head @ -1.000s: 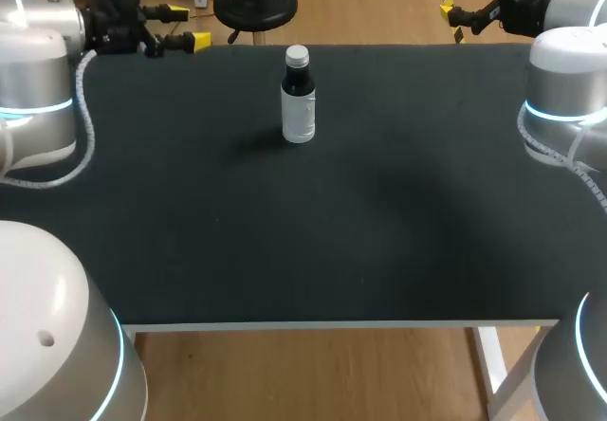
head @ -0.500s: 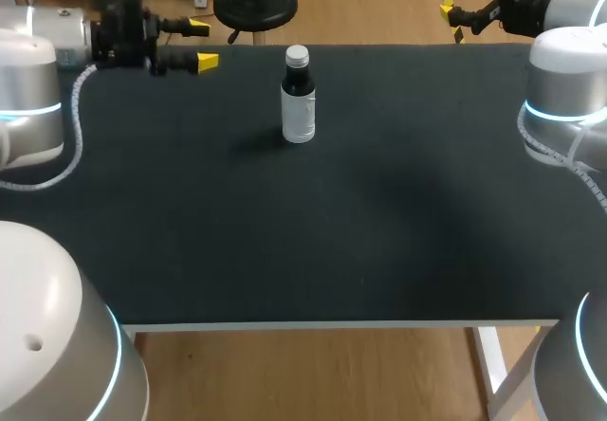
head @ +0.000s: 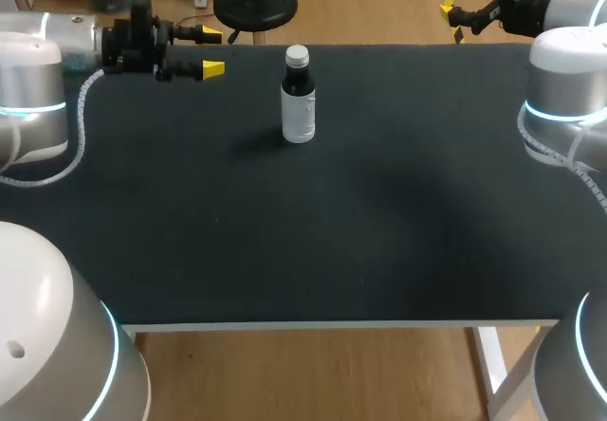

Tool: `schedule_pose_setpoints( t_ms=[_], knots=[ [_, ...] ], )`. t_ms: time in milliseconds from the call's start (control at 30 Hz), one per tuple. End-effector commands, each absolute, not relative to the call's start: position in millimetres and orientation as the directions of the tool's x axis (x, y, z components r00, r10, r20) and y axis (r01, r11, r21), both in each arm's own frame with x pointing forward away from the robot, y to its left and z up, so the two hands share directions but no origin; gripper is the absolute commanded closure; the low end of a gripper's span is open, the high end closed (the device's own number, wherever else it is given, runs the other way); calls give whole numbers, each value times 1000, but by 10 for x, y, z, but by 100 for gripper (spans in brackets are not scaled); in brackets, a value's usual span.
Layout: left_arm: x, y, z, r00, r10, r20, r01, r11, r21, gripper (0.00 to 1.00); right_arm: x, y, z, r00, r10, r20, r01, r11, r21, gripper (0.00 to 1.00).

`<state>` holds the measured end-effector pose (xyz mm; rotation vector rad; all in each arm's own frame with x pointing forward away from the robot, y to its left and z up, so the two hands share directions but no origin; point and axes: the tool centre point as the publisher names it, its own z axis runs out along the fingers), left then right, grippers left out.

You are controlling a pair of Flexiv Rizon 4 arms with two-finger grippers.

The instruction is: Unscrew the bottle cap

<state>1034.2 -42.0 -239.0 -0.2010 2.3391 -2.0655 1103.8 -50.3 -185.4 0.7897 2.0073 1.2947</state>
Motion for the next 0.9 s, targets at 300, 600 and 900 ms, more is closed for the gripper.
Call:
schedule_pose_setpoints(
  t_ms=[300,600,900],
  knots=[
    [10373,-422,-2398,-993,-90,76,-86,119,-989,0,11039,-503,-1854,-632,755,-174,153,342,927,0],
    [10373,-422,-2398,-993,-90,76,-86,119,-989,0,11039,-503,-1854,-632,755,-174,153,342,927,0],
    [10355,-528,-2490,-999,-20,48,-50,118,-992,0,11039,-503,-1854,-632,755,-174,153,342,927,0]
  ],
)
